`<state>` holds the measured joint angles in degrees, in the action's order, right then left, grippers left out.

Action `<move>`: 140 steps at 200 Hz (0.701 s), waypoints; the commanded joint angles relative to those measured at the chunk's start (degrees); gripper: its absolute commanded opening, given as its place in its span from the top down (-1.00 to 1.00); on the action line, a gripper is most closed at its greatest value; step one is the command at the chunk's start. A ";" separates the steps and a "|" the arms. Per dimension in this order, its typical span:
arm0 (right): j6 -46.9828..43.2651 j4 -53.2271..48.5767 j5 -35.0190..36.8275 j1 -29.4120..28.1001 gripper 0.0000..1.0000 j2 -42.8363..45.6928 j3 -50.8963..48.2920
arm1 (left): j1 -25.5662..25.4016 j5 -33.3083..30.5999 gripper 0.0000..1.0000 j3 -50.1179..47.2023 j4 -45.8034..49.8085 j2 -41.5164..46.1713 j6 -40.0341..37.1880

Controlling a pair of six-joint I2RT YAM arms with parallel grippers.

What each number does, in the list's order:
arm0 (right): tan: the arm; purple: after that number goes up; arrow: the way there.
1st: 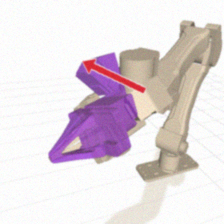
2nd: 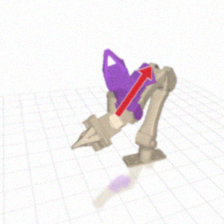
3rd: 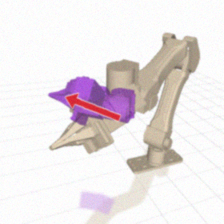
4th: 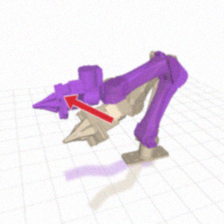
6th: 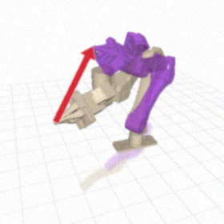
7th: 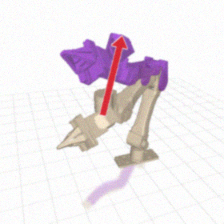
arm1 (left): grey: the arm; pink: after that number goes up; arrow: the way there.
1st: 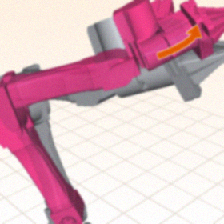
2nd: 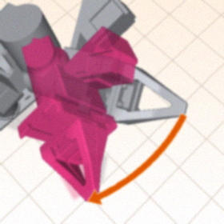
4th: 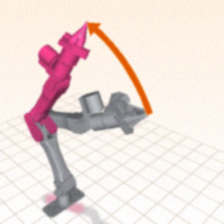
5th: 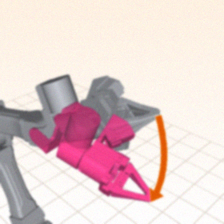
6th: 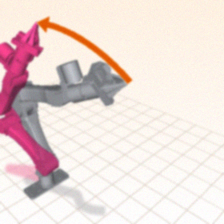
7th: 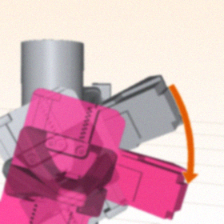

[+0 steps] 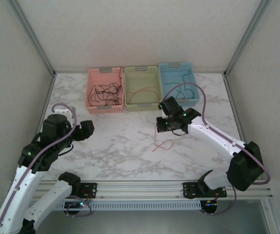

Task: Untangle the cables

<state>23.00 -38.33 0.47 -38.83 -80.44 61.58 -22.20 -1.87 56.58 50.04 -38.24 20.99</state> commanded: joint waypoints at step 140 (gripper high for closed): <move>5.95 9.86 -11.99 -1.23 0.21 -15.48 -6.50 | -0.14 -0.42 -0.59 -0.68 0.82 0.40 -0.71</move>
<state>28.25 -29.30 -10.79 -39.31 -93.78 54.81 -22.20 -1.87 56.45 50.04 -38.24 20.99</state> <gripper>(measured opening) 0.387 0.793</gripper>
